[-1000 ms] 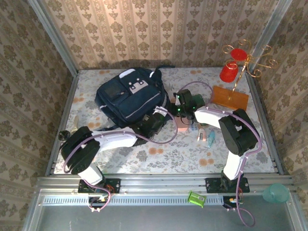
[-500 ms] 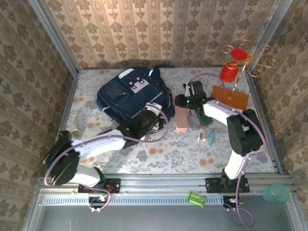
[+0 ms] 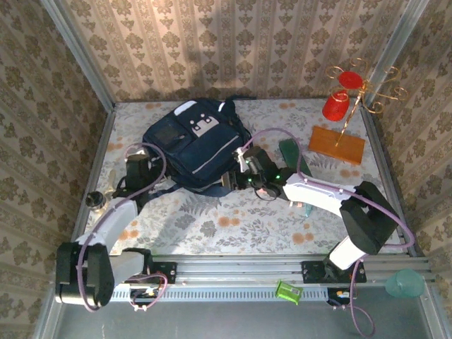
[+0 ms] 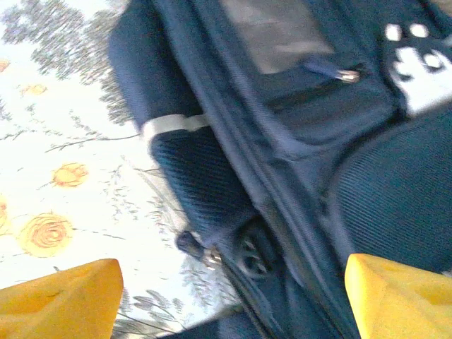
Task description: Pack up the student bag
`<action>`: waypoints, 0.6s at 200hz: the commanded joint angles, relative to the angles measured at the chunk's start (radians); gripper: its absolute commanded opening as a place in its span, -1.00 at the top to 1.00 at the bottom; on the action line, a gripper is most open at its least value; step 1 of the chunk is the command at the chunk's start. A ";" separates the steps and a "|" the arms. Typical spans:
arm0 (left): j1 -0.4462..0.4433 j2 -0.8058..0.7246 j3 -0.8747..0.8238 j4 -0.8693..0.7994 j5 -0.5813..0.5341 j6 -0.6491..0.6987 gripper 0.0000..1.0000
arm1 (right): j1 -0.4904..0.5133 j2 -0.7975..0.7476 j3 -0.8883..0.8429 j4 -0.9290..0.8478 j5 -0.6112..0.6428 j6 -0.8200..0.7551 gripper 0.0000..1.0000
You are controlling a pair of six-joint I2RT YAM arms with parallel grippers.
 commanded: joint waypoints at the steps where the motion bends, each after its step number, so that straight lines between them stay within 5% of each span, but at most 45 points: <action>1: 0.076 0.115 0.047 0.060 0.160 -0.061 -0.66 | 0.031 0.039 -0.012 0.058 0.014 0.036 0.00; 70: 0.144 0.378 0.144 0.201 0.236 -0.077 -0.62 | 0.038 0.081 -0.023 0.080 0.018 0.043 0.00; 120: 0.145 0.487 0.136 0.268 0.253 -0.112 -0.29 | 0.037 0.095 -0.043 0.132 -0.008 0.077 0.00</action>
